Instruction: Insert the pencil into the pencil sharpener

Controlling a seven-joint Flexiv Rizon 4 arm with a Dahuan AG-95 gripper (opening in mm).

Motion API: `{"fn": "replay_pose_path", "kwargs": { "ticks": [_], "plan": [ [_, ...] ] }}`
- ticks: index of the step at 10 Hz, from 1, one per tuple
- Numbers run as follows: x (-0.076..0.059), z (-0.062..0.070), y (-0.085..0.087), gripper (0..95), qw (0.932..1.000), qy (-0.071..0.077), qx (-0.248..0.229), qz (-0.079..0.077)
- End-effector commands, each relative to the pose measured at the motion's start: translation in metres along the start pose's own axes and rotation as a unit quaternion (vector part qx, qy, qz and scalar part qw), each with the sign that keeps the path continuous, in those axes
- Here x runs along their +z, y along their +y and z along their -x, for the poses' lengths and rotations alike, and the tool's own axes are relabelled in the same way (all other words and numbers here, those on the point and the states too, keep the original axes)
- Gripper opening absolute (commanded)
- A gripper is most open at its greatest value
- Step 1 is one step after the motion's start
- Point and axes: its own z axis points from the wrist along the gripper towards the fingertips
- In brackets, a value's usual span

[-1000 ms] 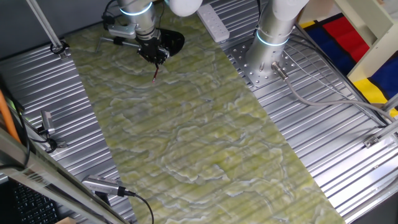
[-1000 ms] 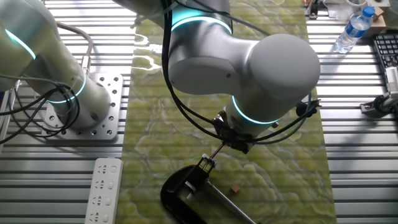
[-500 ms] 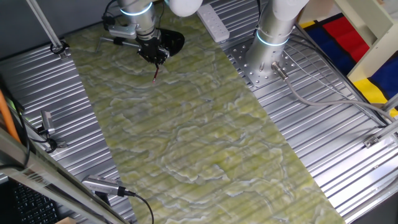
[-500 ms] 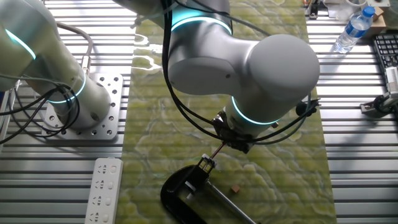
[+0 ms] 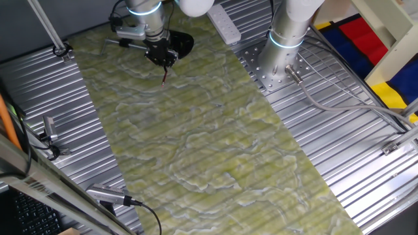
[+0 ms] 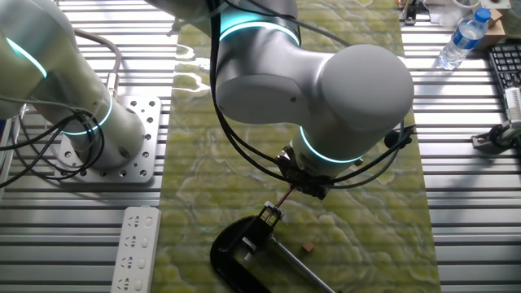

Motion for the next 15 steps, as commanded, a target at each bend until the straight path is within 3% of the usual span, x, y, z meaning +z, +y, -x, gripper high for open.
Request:
{"fn": "replay_pose_path", "kwargs": {
  "ticks": [1, 15],
  "plan": [
    [-0.001, -0.003, 0.002, 0.0, 1.0, -0.001, -0.004, 0.0],
    [-0.001, -0.025, 0.01, 0.0, 0.9994, -0.009, -0.03, -0.012]
  ]
}}
